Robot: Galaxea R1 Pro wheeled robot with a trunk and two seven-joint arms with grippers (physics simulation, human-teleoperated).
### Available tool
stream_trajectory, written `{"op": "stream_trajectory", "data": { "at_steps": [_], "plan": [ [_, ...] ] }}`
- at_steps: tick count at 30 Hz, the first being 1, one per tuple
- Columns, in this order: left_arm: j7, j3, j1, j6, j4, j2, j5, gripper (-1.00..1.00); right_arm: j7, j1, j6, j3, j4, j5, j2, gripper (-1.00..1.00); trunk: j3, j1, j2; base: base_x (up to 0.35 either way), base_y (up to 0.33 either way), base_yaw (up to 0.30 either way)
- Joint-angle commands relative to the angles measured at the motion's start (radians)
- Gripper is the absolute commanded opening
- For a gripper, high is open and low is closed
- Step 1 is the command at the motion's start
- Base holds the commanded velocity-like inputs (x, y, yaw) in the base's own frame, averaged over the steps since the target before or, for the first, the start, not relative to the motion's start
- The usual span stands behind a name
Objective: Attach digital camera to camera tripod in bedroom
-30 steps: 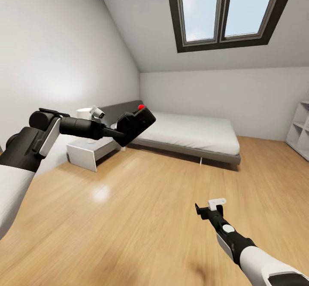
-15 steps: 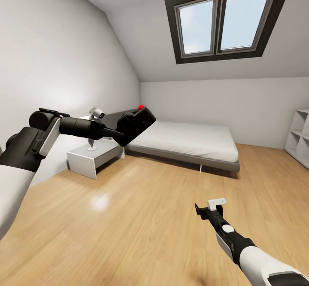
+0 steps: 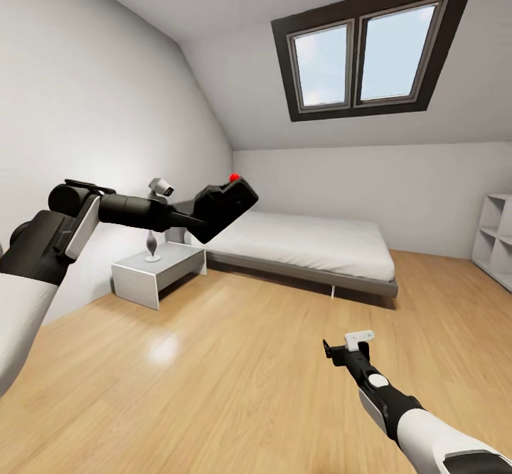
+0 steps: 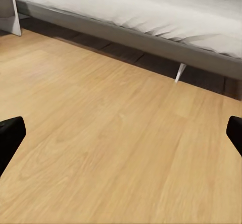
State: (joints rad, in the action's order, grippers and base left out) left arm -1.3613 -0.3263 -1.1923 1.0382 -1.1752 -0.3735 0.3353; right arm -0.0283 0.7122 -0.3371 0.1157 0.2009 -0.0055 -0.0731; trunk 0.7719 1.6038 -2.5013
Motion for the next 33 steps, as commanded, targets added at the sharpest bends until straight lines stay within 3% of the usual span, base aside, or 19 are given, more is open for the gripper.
{"op": "stream_trajectory", "data": {
  "at_steps": [1,29,33],
  "plan": [
    [-0.002,-0.002,-0.001,0.009,0.001,-0.001,0.004,-1.00,-0.001,0.001,-0.003,0.004,-0.001,-0.001,-0.001,1.00,0.001,0.000,-0.001,0.000,0.000,0.000],
    [-0.006,-0.002,-0.001,0.009,-0.001,0.000,0.004,-1.00,-0.001,0.001,-0.003,0.004,-0.002,-0.002,0.001,1.00,0.001,0.000,-0.001,0.000,0.000,0.000],
    [-0.005,-0.002,0.000,0.009,-0.001,0.000,0.004,-1.00,-0.001,0.001,-0.003,0.004,-0.002,-0.002,0.001,1.00,-0.014,-0.002,0.000,0.000,0.000,0.000]
  ]
}}
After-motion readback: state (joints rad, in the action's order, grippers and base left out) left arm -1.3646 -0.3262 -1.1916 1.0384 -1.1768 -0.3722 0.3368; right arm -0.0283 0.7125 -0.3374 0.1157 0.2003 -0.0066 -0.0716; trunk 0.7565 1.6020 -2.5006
